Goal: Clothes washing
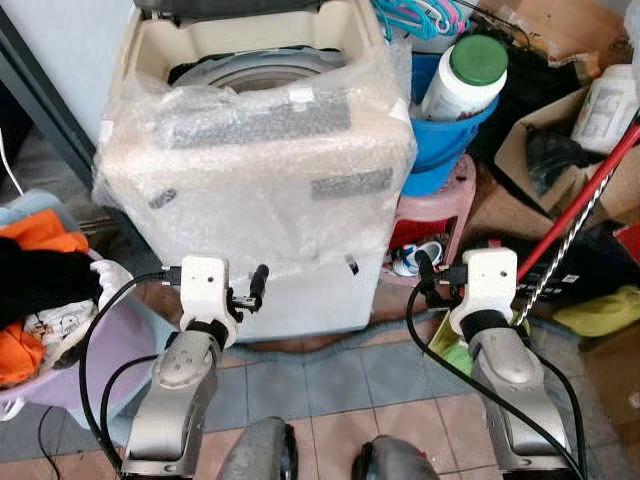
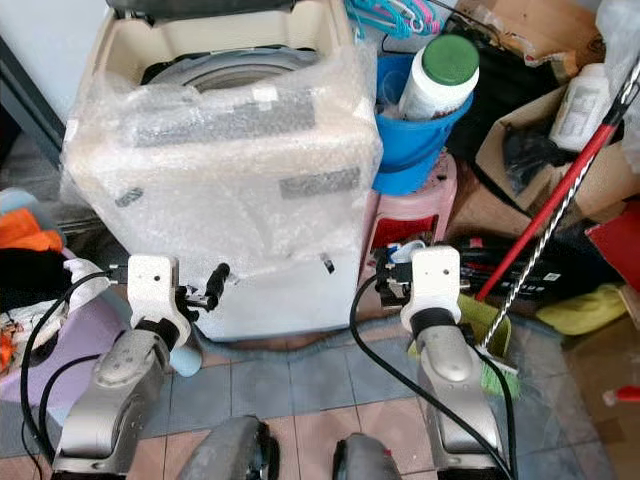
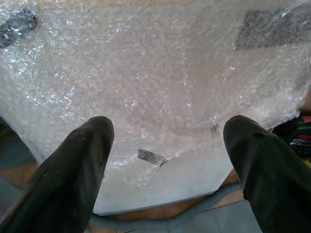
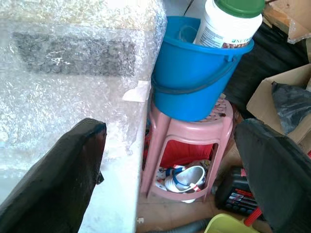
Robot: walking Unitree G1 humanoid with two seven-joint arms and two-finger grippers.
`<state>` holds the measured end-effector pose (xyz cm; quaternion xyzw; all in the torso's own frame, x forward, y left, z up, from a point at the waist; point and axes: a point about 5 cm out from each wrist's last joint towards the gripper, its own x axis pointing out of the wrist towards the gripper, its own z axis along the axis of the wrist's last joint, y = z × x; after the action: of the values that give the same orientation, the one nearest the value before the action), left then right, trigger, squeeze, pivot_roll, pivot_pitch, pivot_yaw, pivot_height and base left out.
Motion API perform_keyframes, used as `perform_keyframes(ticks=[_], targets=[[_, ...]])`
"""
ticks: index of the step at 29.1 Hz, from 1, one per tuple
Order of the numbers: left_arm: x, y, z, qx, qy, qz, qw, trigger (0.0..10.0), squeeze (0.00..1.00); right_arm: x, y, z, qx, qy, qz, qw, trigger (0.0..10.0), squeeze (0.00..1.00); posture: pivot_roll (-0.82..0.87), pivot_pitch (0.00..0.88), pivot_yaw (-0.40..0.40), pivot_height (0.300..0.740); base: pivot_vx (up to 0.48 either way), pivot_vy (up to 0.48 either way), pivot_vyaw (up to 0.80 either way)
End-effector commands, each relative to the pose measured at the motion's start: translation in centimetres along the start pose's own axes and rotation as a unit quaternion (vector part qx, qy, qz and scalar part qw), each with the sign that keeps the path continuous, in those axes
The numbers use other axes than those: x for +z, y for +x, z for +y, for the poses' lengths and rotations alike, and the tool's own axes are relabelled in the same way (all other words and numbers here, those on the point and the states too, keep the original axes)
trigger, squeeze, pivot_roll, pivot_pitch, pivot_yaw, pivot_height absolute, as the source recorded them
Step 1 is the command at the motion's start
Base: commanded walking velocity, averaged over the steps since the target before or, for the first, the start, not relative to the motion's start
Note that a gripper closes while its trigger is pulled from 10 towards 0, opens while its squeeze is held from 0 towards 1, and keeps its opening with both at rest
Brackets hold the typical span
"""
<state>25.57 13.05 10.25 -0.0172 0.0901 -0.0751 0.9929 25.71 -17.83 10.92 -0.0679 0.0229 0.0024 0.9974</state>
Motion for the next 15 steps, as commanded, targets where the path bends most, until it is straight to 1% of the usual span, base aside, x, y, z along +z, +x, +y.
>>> perform_keyframes(ticks=[1, 5, 6, 8, 9, 10, 15], targets=[[0.07, -0.19, 1.04, 0.024, 0.008, -0.002, 1.0, 10.0, 0.0, 0.4, 0.1, 0.61, 0.011, 0.012, -0.011, 1.0, 10.0, 0.0, -0.02, 0.097, 0.047, 0.74, 0.0, 0.0, 0.8], [-0.02, 0.01, 1.19, 0.031, 0.004, 0.002, 1.0, 10.0, 0.0, 0.53, 0.22, 0.72, 0.014, 0.01, -0.016, 1.0, 10.0, 0.0, -0.02, 0.096, 0.046, 0.74, 0.0, 0.0, 0.8], [-0.09, 0.12, 1.32, 0.037, -0.005, 0.006, 0.999, 10.0, 0.0, 0.63, 0.32, 0.85, 0.017, 0.019, -0.019, 0.999, 10.0, 0.0, -0.02, 0.096, 0.046, 0.74, 0.0, 0.48, 0.8], [-0.07, 0.26, 1.52, 0.043, -0.002, 0.004, 0.999, 10.0, 0.0, 0.67, 0.41, 0.9, 0.015, 0.023, -0.021, 0.999, 10.0, 0.0, -0.02, 0.091, 0.05, 0.74, 0.0, 0.48, 0.8], [0.17, 0.38, 1.58, 0.039, 0.001, -0.004, 0.999, 10.0, 0.0, 0.72, 0.53, 0.7, 0.003, 0.055, -0.022, 0.998, 10.0, 0.0, -0.01, 0.097, 0.056, 0.74, 0.0, 0.48, 0.0], [0.25, 0.4, 1.59, 0.038, 0.001, -0.007, 0.999, 10.0, 0.0, 0.74, 0.56, 0.65, 0.0, 0.064, -0.022, 0.998, 10.0, 0.0, -0.01, 0.097, 0.056, 0.74, 0.0, 0.48, 0.0], [0.36, 0.36, 1.67, 0.041, 0.001, -0.007, 0.999, 10.0, 0.0, 0.55, 0.39, 0.63, 0.005, 0.051, -0.017, 0.999, 10.0, 0.0, 0.0, 0.116, 0.056, 0.74, 0.0, 0.48, 0.0]])
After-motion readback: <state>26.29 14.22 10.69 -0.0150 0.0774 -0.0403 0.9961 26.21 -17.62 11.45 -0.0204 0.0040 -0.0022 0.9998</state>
